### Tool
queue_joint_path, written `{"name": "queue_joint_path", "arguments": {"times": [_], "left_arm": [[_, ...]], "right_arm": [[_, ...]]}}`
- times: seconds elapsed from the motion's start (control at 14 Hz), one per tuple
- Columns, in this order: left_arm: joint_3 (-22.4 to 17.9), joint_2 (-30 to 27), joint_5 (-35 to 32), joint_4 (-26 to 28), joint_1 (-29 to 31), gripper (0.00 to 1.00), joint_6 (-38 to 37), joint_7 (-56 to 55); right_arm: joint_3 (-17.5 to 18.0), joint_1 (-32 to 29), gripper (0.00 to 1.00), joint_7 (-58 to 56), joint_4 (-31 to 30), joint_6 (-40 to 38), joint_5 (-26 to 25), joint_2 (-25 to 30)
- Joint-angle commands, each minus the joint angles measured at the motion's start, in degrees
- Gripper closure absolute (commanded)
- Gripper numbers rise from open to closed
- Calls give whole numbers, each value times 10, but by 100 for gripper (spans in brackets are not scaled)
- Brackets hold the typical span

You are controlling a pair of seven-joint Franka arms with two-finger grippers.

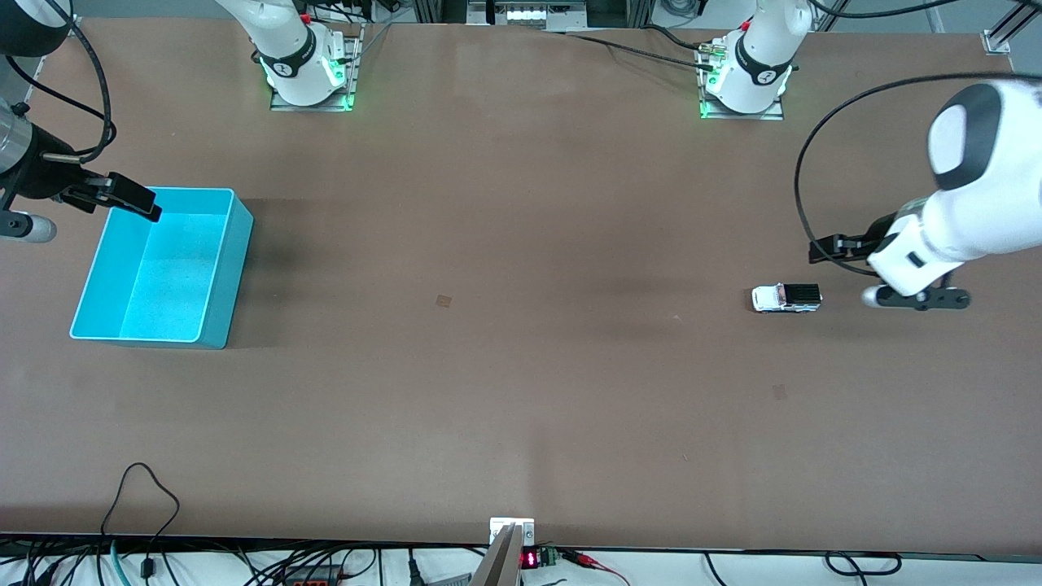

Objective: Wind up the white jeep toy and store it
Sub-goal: 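Reach the left gripper toward the white toy jeep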

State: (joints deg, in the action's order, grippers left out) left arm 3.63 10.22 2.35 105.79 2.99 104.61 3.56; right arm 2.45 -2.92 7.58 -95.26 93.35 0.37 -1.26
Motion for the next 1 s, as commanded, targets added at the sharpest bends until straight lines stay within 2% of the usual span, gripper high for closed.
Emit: {"name": "queue_joint_path", "arguments": {"times": [0.0,0.21,0.43,0.71,0.79,0.93], "left_arm": [[3,-6,-6,63,8,0,59,84],[6,7,-55,100,10,0,105,193],[15,30,-116,104,11,0,125,324],[26,80,-117,106,47,0,224,591],[32,89,-116,108,51,0,240,639],[41,96,-115,118,52,0,241,666]], "right_arm": [[3,-6,0,-12,3,-6,-5,1],[0,-6,0,-12,3,-6,-5,1],[-1,-6,0,-12,3,-6,-5,1],[-1,-6,0,-12,3,-6,-5,0],[-1,-6,0,-12,3,-6,-5,1],[-1,-6,0,-12,3,-6,-5,0]]}}
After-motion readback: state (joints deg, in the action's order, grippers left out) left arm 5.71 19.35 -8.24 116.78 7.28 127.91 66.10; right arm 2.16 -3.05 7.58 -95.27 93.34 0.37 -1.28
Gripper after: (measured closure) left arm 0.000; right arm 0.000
